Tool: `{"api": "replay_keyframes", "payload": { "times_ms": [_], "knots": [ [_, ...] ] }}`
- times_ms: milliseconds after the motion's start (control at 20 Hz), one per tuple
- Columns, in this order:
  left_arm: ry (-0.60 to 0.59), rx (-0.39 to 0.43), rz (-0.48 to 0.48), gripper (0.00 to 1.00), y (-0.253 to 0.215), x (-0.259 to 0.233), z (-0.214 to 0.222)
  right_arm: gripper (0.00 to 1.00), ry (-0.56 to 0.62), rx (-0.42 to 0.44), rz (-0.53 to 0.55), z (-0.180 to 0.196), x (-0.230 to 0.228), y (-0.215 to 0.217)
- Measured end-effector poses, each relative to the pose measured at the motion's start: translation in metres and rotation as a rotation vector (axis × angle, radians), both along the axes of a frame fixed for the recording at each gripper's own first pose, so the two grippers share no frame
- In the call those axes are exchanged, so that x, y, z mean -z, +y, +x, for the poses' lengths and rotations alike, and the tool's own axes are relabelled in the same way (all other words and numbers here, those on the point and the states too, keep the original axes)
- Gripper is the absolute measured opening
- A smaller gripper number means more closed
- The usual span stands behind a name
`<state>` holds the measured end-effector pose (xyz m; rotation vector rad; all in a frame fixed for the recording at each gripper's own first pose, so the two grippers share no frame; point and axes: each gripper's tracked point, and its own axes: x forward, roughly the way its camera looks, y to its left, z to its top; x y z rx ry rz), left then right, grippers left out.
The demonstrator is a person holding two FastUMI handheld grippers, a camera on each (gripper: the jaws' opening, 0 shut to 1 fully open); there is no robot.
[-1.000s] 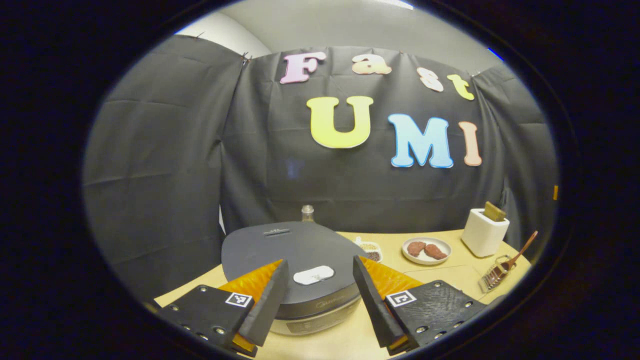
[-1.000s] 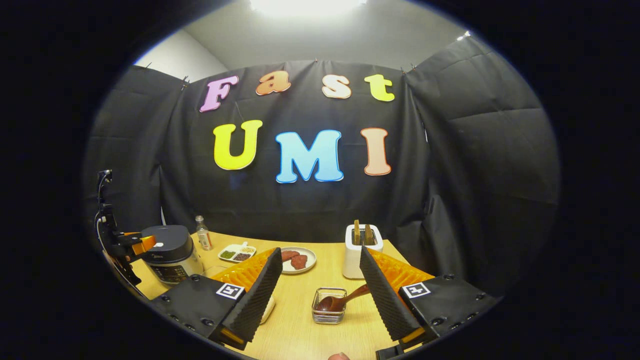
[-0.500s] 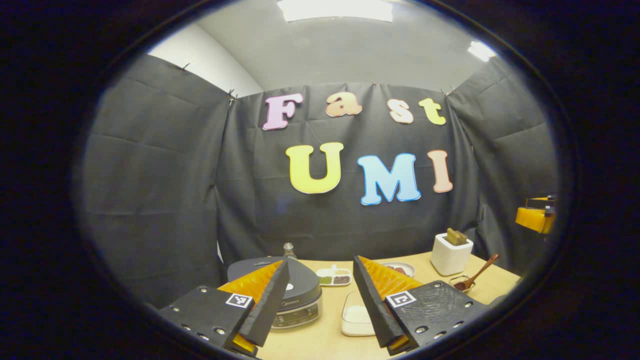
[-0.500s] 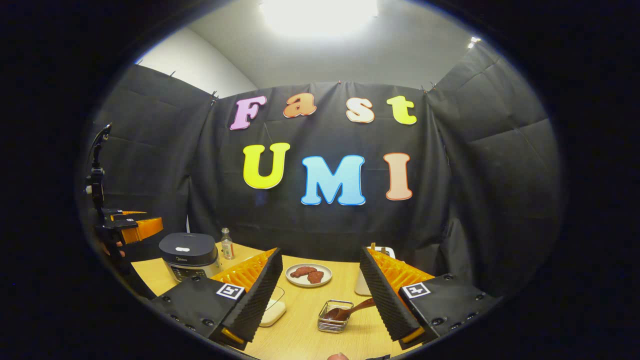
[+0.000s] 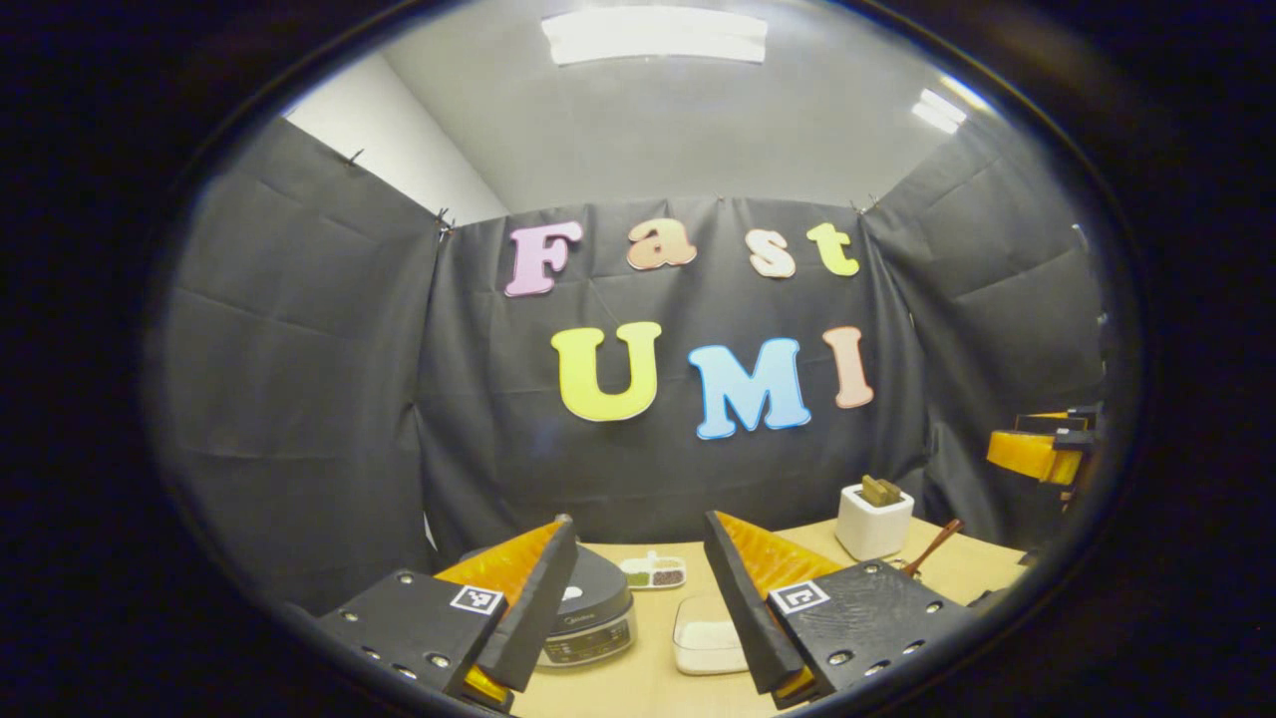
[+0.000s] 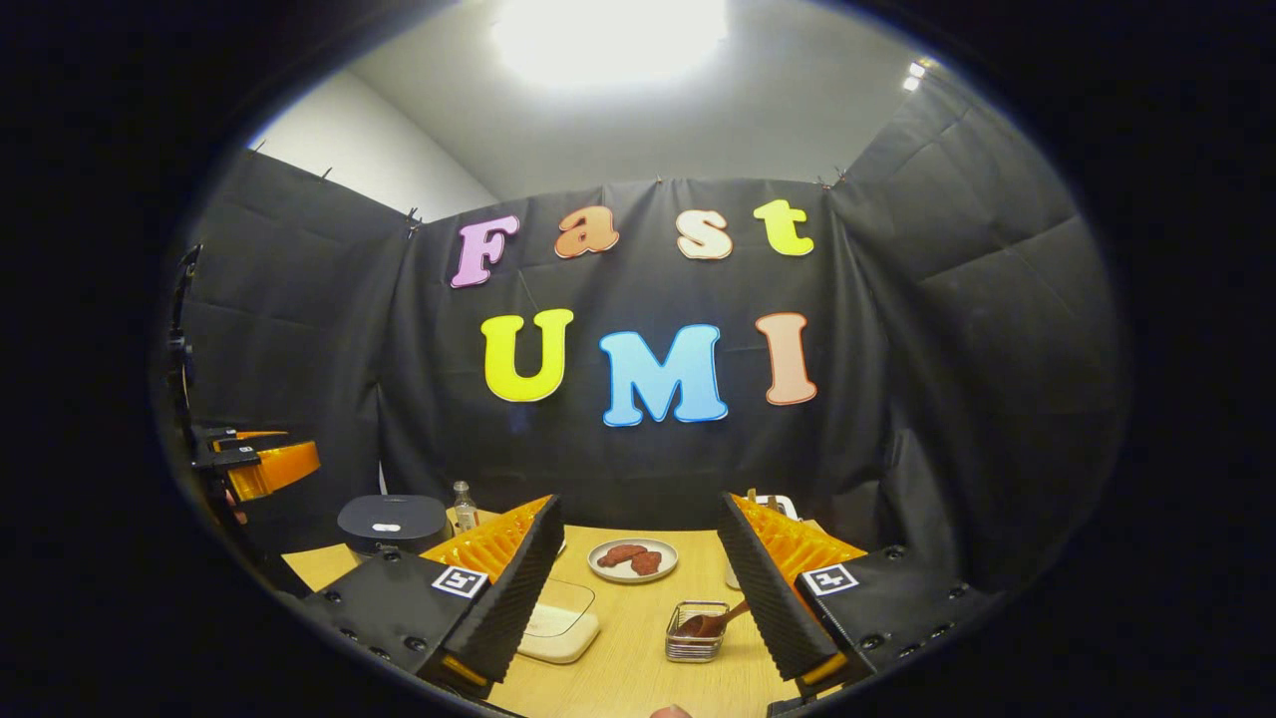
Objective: Close the left gripper, press the button to open the rice cooker; take a wooden spoon from the chopstick holder with the right hand, scoop a spoonful of rice and pour it into the rice cooker, then put the wooden spoon back into the chopstick holder.
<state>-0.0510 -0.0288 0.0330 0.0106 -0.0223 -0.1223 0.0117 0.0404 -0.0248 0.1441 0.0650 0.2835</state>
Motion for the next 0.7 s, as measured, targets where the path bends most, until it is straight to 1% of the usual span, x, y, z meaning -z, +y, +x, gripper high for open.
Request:
{"api": "replay_keyframes", "payload": {
  "times_ms": [200,350,500,700],
  "knots": [
    [0.004,0.001,0.009,0.82,0.023,0.002,-0.014,0.98,0.002,0.036,0.036,-0.009,-0.007,0.003],
    [0.0,0.002,0.011,0.81,0.035,0.001,-0.024,0.98,0.007,0.063,0.048,-0.013,-0.009,0.003],
    [-0.017,-0.002,0.03,0.81,0.046,-0.004,-0.03,0.98,0.005,0.084,0.042,-0.017,-0.01,0.003],
    [-0.031,0.003,0.024,0.81,0.054,-0.008,-0.036,0.97,-0.017,0.102,0.026,-0.025,-0.02,0.003]
  ]
}}
